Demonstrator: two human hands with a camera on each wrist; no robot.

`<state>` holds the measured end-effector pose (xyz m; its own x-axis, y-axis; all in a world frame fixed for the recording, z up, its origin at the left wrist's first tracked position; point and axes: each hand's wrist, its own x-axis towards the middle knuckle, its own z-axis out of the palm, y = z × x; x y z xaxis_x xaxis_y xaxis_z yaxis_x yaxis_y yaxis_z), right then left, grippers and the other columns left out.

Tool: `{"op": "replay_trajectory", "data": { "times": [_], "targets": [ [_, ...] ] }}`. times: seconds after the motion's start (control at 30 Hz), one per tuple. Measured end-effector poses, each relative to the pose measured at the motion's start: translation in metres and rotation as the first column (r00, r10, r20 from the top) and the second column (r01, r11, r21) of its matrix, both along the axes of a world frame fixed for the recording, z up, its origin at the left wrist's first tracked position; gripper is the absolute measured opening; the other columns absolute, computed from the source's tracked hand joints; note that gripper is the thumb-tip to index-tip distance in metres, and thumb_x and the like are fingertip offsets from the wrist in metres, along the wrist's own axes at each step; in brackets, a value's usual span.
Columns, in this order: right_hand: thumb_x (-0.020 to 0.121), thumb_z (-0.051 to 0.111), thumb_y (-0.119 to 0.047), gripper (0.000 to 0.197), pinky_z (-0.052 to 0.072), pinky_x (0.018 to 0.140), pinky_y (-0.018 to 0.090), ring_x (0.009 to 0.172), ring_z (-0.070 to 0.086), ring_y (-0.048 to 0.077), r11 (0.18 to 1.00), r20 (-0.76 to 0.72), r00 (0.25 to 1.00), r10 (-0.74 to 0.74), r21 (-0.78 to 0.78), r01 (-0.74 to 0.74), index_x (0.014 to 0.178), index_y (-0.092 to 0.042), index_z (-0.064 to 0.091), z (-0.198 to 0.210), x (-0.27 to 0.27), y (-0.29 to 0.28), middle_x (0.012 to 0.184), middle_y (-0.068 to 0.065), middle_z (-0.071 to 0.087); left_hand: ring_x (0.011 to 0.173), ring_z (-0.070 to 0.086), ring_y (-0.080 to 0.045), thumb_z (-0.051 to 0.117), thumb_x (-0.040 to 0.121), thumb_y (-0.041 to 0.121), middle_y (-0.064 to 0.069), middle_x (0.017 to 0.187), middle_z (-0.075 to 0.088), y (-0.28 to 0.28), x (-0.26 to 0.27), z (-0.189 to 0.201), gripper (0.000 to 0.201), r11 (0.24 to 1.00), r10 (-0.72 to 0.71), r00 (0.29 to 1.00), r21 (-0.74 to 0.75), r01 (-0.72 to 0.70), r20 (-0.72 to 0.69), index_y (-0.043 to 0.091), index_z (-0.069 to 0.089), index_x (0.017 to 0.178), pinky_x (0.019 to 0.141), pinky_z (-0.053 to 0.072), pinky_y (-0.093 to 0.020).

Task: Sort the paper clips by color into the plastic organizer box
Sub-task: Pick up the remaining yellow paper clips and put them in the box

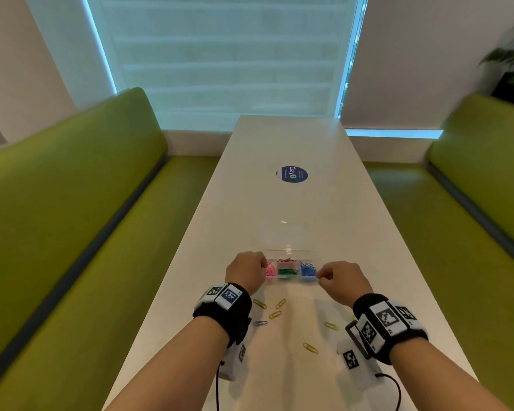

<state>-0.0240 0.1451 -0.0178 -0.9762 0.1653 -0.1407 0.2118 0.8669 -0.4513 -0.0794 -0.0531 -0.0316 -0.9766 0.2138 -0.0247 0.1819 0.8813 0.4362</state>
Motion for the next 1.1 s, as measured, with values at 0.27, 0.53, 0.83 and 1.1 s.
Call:
{"op": "replay_trajectory", "data": {
  "times": [0.27, 0.53, 0.83, 1.1],
  "targets": [
    [0.09, 0.054, -0.019, 0.022, 0.049, 0.093, 0.027, 0.1, 0.062, 0.015, 0.994, 0.018, 0.994, -0.109, -0.026, 0.11, 0.104, -0.017, 0.071, -0.013, 0.026, 0.044, 0.109, -0.001, 0.069, 0.111, 0.054, -0.021, 0.049, 0.093, 0.014, -0.004, 0.115, 0.063, 0.018, -0.012, -0.007, 0.026, 0.998, 0.016, 1.0, -0.069, -0.016, 0.0, 0.019, 0.067, 0.111, 0.087, 0.048, -0.031],
    [0.088, 0.058, -0.018, 0.022, 0.05, 0.094, 0.028, 0.103, 0.062, 0.014, 0.987, 0.069, 0.985, -0.157, -0.008, 0.158, 0.106, -0.019, 0.07, -0.025, 0.043, 0.067, 0.111, -0.002, 0.069, 0.113, 0.052, -0.022, 0.051, 0.093, 0.019, -0.004, 0.114, 0.064, 0.028, -0.004, -0.008, 0.024, 0.998, 0.028, 1.0, -0.051, -0.028, -0.003, 0.019, 0.066, 0.112, 0.089, 0.048, -0.034],
    [0.081, 0.07, -0.02, 0.022, 0.05, 0.092, 0.025, 0.095, 0.06, 0.011, 0.992, 0.137, 0.987, -0.083, -0.082, 0.095, 0.103, -0.019, 0.071, -0.032, 0.059, 0.054, 0.104, -0.002, 0.067, 0.107, 0.056, -0.019, 0.051, 0.093, 0.022, 0.0, 0.114, 0.065, 0.041, 0.032, -0.007, 0.021, 0.998, -0.011, 0.998, 0.064, 0.015, -0.056, 0.018, 0.068, 0.105, 0.082, 0.047, -0.028],
    [0.074, 0.077, -0.02, 0.016, 0.051, 0.083, 0.023, 0.082, 0.058, 0.008, 0.992, 0.249, 0.965, 0.081, -0.111, -0.054, 0.089, -0.02, 0.073, -0.032, 0.069, 0.034, 0.08, -0.01, 0.059, 0.098, 0.061, -0.016, 0.053, 0.094, 0.03, 0.001, 0.109, 0.066, 0.052, 0.062, -0.017, 0.022, 0.996, -0.076, 0.997, 0.038, 0.075, 0.031, 0.019, 0.065, 0.109, 0.082, 0.048, -0.027]
  ]
}}
